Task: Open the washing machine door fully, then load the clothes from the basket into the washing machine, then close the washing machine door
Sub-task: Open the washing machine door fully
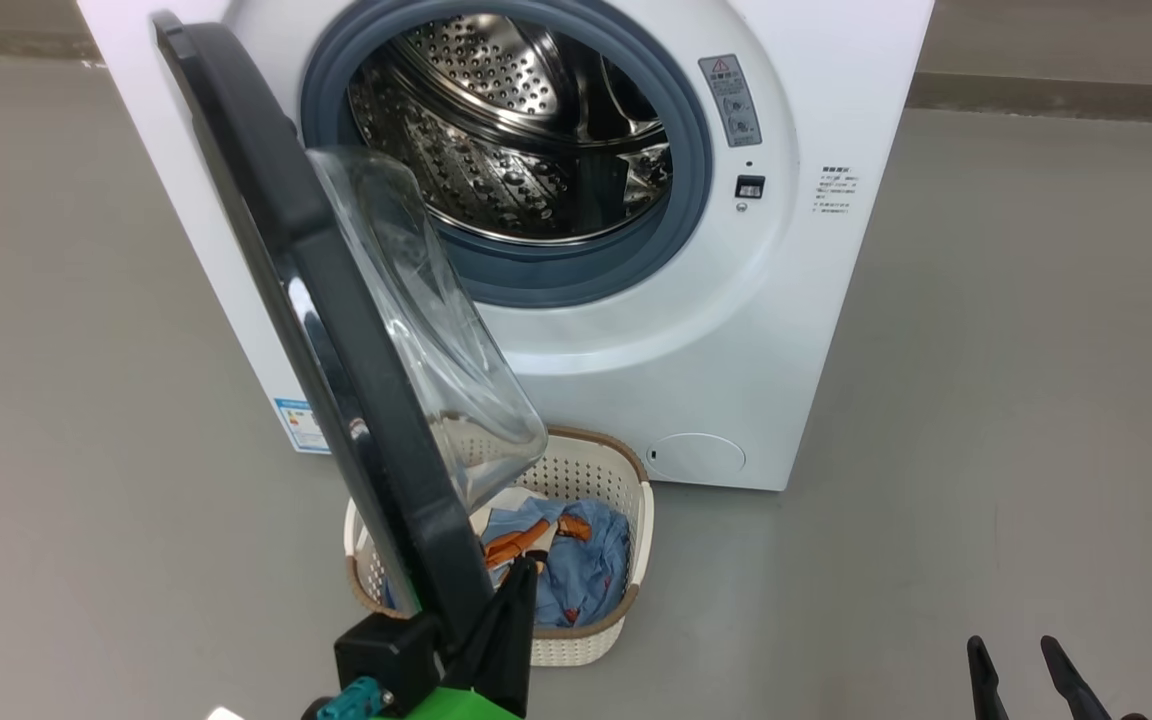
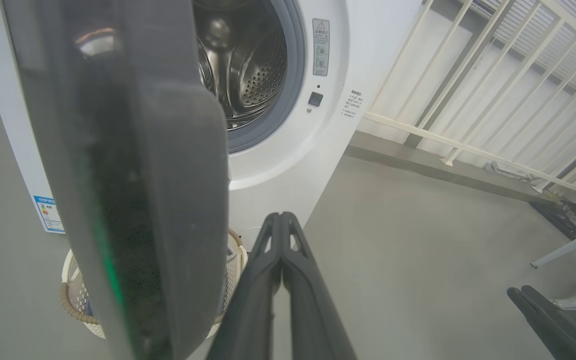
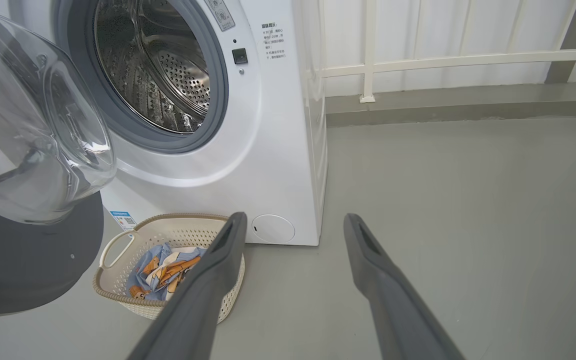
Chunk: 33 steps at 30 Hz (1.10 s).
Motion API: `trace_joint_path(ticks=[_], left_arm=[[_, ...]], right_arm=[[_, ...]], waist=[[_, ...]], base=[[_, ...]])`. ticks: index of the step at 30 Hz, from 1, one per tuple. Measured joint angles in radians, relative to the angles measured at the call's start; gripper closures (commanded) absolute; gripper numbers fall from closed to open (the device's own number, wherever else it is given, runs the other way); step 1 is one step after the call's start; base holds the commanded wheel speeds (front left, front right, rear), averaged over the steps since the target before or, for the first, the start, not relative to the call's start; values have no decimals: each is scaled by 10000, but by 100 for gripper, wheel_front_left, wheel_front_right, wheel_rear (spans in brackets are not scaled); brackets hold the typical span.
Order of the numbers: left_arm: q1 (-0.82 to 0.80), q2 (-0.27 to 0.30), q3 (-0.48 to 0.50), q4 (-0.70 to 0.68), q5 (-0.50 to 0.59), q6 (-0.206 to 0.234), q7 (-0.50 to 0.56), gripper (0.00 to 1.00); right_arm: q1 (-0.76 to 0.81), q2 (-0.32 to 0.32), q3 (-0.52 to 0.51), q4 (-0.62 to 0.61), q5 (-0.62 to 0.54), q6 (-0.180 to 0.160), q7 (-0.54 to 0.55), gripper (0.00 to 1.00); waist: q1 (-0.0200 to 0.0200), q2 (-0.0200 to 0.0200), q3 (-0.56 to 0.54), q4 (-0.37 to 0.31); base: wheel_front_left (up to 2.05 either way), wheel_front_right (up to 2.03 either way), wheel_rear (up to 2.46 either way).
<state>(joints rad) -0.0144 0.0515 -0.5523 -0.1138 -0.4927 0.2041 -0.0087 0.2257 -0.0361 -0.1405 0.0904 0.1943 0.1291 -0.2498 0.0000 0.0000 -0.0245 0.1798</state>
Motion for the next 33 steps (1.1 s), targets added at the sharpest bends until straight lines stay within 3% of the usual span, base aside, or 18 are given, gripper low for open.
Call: trace_joint_path(ticks=[16, 33], left_arm=[[-521, -8, -483, 794, -234, 915, -727, 100], [-709, -140, -740, 769, -94, 1350, -1070, 100]], right_arm=[[-6, 0, -35, 77, 33, 0, 0, 0], [-277, -6, 31, 2, 31, 0, 0, 0]], waist=[[0, 0, 335, 363], [-1, 0, 780, 1982]], base=[[0, 0, 0], [0, 0, 0]])
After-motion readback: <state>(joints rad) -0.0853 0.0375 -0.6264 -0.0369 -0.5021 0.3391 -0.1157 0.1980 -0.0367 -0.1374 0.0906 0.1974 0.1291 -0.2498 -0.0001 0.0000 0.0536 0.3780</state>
